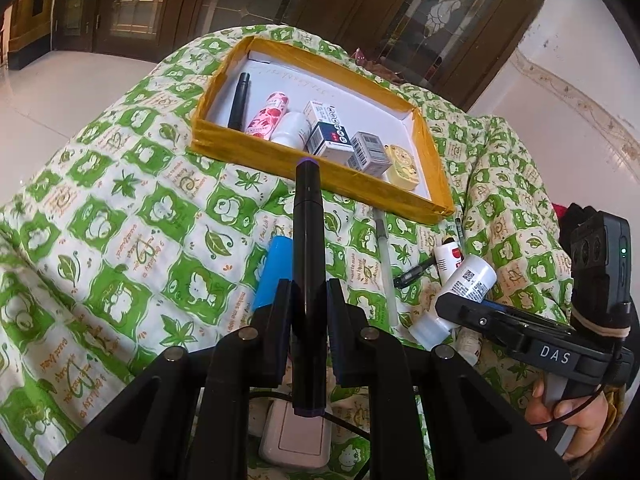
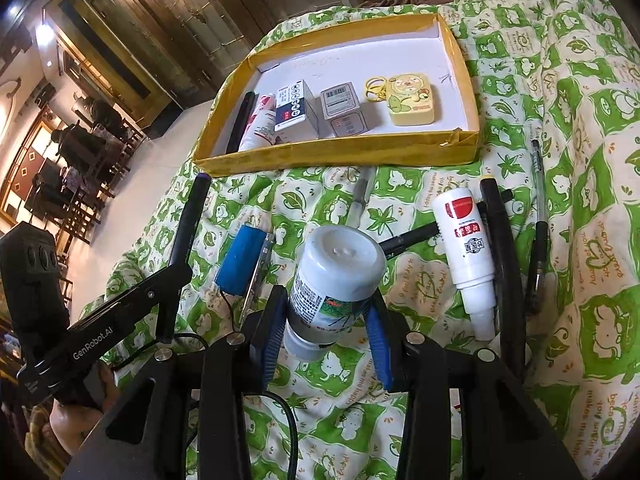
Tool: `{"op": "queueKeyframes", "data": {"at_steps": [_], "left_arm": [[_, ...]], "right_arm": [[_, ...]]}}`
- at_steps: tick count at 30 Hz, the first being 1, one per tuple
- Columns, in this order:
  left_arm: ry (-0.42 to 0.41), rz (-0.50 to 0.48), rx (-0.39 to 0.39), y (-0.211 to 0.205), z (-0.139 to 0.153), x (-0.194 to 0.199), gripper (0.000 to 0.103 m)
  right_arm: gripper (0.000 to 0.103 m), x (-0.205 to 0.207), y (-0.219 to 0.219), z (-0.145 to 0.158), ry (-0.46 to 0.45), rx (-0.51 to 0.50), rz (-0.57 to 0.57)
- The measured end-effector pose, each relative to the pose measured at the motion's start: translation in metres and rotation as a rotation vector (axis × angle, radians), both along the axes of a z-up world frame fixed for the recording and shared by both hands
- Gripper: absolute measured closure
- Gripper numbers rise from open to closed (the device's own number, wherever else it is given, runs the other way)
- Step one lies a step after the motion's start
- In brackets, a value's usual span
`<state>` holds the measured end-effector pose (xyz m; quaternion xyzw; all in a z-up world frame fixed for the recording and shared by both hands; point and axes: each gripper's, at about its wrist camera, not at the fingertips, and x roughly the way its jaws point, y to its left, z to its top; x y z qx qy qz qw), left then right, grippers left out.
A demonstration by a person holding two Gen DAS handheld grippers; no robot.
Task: Organize rigid objects
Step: 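Lift the marker and bottle and carry both over the tray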
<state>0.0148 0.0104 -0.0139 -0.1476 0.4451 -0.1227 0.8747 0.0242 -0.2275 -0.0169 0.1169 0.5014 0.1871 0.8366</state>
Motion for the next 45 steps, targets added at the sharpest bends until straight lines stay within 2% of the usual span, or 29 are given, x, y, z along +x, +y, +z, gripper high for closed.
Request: {"op": "queueKeyframes", "data": {"at_steps": [4, 9, 16, 22, 32, 45], "left_arm": [[-0.061, -0.028, 0.093, -0.010, 0.018, 0.005, 0.089], [-0.111, -0.042, 0.163, -0.012, 0.031, 0.013, 0.089], [-0.144, -0.020, 0.242, -0.006, 0.032, 0.018, 0.089], [-0.131, 0.017, 0.208, 0.005, 0.027, 0.017, 0.089], [-0.143, -0.015, 0.194, -0.003, 0.035, 0.023, 0.089], [-0.158, -0.016, 0.173, -0.003, 0.051, 0.062, 0.089]], "right_arm": [[0.068, 0.000, 0.001, 0.001, -0.002, 0.013, 0.006], [0.068, 0.002, 0.000, 0.003, -0.007, 0.012, 0.001], [0.068, 0.004, -0.003, 0.006, -0.024, -0.009, -0.013], [0.068, 0.003, -0.001, 0.004, -0.020, -0.021, -0.011], [0.068, 0.016, 0.001, 0.024, -0.064, -0.041, 0.020], [0.068, 0.059, -0.013, 0.048, -0.122, -0.070, 0.023]]}}
